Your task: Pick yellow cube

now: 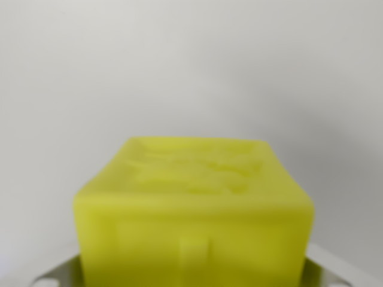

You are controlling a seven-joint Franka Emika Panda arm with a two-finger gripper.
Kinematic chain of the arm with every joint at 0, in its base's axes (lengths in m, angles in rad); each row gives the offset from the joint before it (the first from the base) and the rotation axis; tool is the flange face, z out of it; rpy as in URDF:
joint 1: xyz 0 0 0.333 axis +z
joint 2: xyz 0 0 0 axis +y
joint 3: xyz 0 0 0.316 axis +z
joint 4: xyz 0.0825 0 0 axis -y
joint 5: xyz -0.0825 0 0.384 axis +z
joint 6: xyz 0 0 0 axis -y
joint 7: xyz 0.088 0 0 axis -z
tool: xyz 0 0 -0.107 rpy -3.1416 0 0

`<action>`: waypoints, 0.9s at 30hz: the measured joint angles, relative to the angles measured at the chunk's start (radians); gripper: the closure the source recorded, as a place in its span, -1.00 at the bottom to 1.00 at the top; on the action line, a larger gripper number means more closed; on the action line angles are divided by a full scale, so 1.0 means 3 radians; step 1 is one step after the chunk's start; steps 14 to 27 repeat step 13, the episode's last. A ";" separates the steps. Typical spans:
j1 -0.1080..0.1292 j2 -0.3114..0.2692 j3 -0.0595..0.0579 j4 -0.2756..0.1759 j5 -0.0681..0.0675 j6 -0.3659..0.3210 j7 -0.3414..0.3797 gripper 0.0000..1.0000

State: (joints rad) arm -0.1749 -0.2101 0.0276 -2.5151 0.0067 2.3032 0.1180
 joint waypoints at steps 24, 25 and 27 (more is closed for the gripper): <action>0.0000 -0.0057 0.0000 0.0041 0.0001 -0.0098 -0.0001 1.00; 0.0000 -0.0057 0.0000 0.0041 0.0001 -0.0098 -0.0001 1.00; 0.0000 -0.0057 0.0000 0.0041 0.0001 -0.0098 -0.0001 1.00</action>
